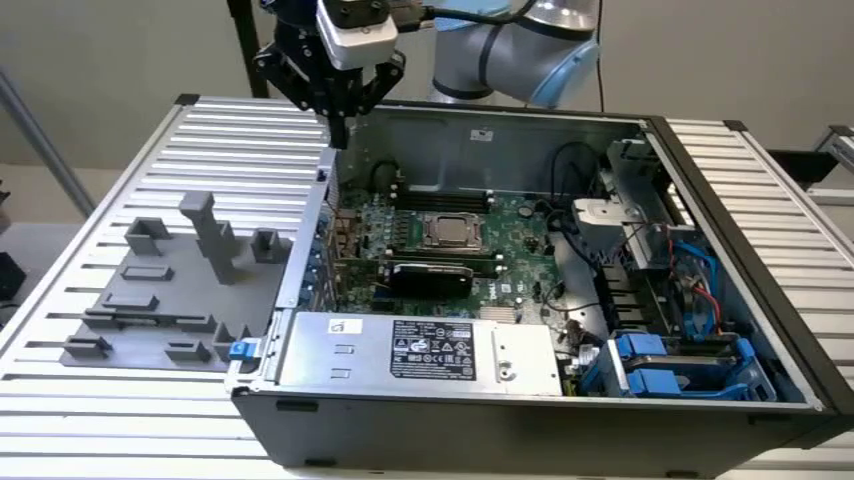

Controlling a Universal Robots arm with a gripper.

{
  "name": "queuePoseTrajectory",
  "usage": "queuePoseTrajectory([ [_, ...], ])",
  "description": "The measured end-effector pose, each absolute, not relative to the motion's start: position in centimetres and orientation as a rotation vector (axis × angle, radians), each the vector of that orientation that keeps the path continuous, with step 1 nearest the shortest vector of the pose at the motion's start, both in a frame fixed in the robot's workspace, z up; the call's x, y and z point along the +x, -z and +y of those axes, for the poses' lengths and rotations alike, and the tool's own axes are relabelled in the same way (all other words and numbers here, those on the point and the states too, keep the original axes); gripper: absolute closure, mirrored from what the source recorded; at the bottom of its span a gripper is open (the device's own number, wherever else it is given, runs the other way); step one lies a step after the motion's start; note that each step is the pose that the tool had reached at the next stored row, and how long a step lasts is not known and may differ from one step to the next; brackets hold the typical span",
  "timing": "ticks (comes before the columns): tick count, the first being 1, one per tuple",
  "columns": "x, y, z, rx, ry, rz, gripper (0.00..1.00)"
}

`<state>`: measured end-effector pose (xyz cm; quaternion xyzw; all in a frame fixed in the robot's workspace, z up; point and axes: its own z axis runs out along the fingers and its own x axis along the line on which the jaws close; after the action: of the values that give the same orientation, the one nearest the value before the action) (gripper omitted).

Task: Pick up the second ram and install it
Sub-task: 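Reach for the second ram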

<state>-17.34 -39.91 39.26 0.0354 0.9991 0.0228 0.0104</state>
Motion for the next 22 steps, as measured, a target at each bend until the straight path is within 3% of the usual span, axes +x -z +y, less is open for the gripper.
queuePoseTrajectory([
  [22, -27.4, -38.6, -40.4, 0.110, -0.038, 3.118, 1.00],
])
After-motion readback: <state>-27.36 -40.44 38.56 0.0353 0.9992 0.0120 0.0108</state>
